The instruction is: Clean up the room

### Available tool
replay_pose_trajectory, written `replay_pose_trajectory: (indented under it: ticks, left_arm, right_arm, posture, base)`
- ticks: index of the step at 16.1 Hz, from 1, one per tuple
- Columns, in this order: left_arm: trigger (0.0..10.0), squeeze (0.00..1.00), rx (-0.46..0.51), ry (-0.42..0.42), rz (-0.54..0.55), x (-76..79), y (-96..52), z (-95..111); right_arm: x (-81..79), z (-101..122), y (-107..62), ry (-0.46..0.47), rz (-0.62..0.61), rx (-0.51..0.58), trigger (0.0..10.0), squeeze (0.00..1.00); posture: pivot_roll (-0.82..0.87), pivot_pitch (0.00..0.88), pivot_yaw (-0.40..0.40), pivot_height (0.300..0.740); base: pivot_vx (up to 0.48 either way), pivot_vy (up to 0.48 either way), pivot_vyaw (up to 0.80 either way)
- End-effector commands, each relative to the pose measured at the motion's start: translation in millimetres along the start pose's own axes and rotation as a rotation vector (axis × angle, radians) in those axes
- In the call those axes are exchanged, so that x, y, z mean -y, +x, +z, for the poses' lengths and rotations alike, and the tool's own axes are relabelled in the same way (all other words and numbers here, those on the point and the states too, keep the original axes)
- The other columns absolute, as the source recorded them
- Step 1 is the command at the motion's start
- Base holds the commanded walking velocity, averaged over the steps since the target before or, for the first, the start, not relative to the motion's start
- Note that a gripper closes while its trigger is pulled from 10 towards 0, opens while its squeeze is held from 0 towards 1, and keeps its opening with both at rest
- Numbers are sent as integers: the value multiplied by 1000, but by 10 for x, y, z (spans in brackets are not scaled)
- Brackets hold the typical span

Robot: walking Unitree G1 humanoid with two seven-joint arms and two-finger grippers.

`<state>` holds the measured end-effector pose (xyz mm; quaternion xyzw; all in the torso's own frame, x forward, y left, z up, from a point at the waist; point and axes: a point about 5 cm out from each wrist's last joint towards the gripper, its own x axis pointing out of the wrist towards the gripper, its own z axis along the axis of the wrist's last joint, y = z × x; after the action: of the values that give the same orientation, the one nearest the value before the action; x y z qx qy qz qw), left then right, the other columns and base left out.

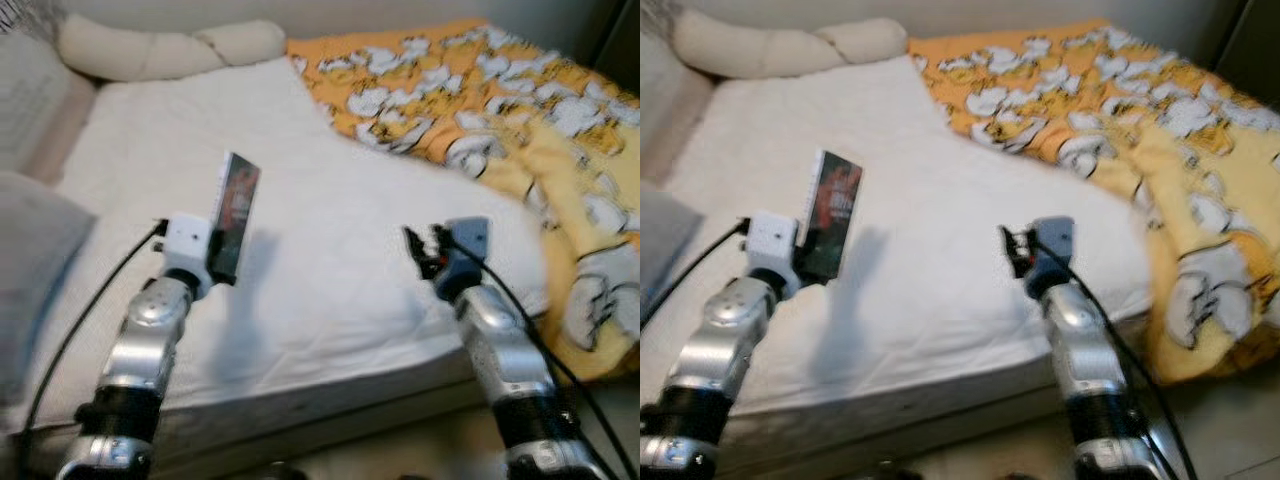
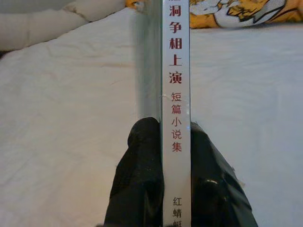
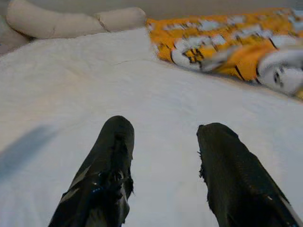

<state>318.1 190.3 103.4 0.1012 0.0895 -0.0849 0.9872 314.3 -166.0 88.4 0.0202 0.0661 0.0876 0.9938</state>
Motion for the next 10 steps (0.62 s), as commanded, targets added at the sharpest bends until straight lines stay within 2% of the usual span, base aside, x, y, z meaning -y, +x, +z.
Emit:
replay_pose_trajectory:
  ticks: [1,4,10]
  left_arm:
    - [10000,0,42,20,7,-49,0,101]
    - [10000,0,37,21,5,-49,-6,87]
    - [10000,0,42,1,16,-65,-15,85]
  right_arm:
    - [-51,56,29,-4,18,22,10000,0]
    - [-88,31,25,-7,28,18,10000,0]
    - [-109,-2,15,0,44,7,10000,0]
  posture:
    - [-25,0,73,740]
    - [-25,0,76,740]
    - [-18,0,72,740]
  base:
    - [0,379,0]
    - [0,365,0]
    - [0,0,0]
